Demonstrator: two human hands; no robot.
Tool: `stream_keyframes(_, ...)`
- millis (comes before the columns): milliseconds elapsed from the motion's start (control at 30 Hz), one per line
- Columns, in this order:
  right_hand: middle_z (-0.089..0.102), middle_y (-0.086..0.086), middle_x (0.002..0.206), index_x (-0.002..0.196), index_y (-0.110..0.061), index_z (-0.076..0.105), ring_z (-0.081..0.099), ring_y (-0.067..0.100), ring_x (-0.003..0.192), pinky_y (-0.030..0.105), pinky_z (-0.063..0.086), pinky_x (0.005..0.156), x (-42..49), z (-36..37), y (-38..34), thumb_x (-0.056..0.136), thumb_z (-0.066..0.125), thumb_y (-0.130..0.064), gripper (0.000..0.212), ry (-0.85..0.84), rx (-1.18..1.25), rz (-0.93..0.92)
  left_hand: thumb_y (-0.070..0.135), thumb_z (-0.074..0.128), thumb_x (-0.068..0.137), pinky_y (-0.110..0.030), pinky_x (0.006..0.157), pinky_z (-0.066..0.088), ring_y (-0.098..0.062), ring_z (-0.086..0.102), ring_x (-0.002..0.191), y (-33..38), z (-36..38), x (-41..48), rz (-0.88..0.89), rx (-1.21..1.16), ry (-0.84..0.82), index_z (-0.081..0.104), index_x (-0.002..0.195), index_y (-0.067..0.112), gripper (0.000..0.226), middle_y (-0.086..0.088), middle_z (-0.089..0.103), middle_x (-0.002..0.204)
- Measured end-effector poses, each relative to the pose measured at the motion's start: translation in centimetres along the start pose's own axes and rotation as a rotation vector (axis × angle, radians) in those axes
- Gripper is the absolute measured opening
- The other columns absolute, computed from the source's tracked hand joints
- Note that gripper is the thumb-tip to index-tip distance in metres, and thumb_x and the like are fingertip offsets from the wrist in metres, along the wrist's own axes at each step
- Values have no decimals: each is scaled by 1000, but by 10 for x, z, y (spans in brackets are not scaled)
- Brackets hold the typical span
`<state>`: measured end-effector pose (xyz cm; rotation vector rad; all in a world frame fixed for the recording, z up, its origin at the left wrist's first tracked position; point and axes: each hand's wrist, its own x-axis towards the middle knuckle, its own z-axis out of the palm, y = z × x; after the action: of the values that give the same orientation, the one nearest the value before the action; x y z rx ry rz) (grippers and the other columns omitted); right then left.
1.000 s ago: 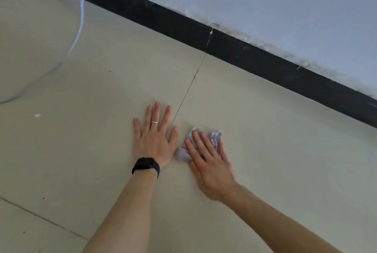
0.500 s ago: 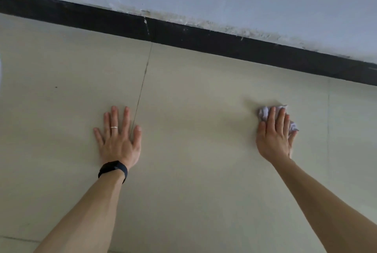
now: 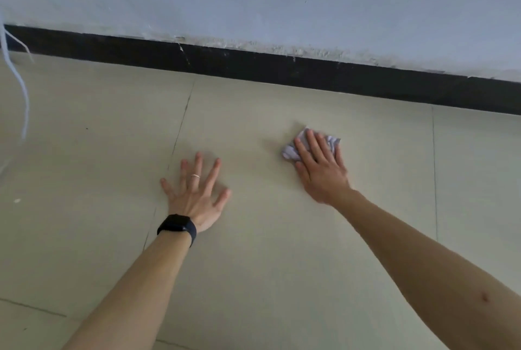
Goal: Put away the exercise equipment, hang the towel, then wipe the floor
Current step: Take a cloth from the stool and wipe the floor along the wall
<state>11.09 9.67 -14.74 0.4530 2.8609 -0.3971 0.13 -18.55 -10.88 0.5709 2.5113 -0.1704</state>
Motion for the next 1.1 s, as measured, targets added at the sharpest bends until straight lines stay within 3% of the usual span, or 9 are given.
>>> stream_keyframes(200, -2, -1, 168, 159, -33, 11, -6, 18, 154, 55, -6, 122, -24, -25, 96, 105, 17, -50, 56, 50, 158, 423, 85, 28, 82, -78, 106, -1, -32, -41, 141, 107, 35, -45, -17, -182, -106, -32, 142, 52, 91, 3, -50, 149)
stream_keyframes(300, 14, 11, 166, 157, -27, 26, 9, 28, 154, 61, 6, 121, -69, -3, 85, 104, 25, -41, 55, 207, 198, 587, 84, 29, 83, -77, 108, 4, -31, -39, 142, 115, 32, -50, -17, -179, -125, -29, 144, 53, 89, 4, -47, 151)
stream_keyframes(367, 20, 13, 165, 155, -26, 31, 16, 30, 153, 60, 10, 121, -93, 15, 47, 102, 29, -40, 55, 190, 181, 473, 81, 35, 85, -75, 109, 9, -29, -35, 144, 106, 24, -49, 8, -157, -169, -25, 144, 55, 89, 6, -44, 153)
stream_keyframes(500, 14, 4, 167, 156, -32, 25, 14, 25, 154, 54, 11, 122, -93, 17, 17, 104, 23, -47, 55, -47, 55, -67, 71, 47, 88, -69, 115, 11, -28, -23, 150, 96, 3, -50, 54, -49, -240, -19, 147, 56, 90, 6, -34, 159)
stream_keyframes(567, 10, 2, 167, 157, -33, 19, 14, 24, 154, 53, 10, 122, -61, 4, 33, 104, 18, -49, 56, -52, -24, -108, 69, 46, 89, -63, 117, 4, -29, -14, 152, 94, -4, -48, 99, 37, -189, -13, 150, 54, 86, 1, -22, 164)
stream_keyframes(700, -15, -1, 167, 158, -33, -1, -14, 20, 153, 50, -11, 120, 20, -34, 59, 104, 12, -51, 59, -25, 164, 353, 66, 39, 93, -57, 120, 4, -23, -8, 153, 72, -14, -28, 151, 36, 3, 3, 154, 47, 74, 1, 6, 166)
stream_keyframes(933, -7, 11, 167, 160, -24, 7, -9, 29, 154, 57, -14, 117, 112, -33, 22, 103, 16, -45, 61, 316, 359, 936, 83, 37, 83, -69, 113, -1, -31, -26, 148, -25, -58, 64, 11, -20, -14, -24, 149, 46, 97, -1, -35, 159)
stream_keyframes(1000, -3, 19, 165, 160, -16, 9, -5, 37, 153, 61, -13, 116, 137, -31, -11, 100, 17, -49, 68, 383, 351, 987, 82, 40, 82, -69, 114, 1, -32, -24, 149, -68, -66, 78, -7, -19, -54, -21, 151, 45, 99, 0, -32, 160)
stream_keyframes(1100, -15, 14, 165, 159, -19, -3, -16, 33, 152, 56, -20, 115, 162, -21, -106, 99, 15, -54, 72, 178, 309, 781, 81, 40, 83, -69, 115, 5, -32, -19, 150, -131, -70, 83, 31, 35, -120, -17, 149, 53, 92, 8, -27, 162)
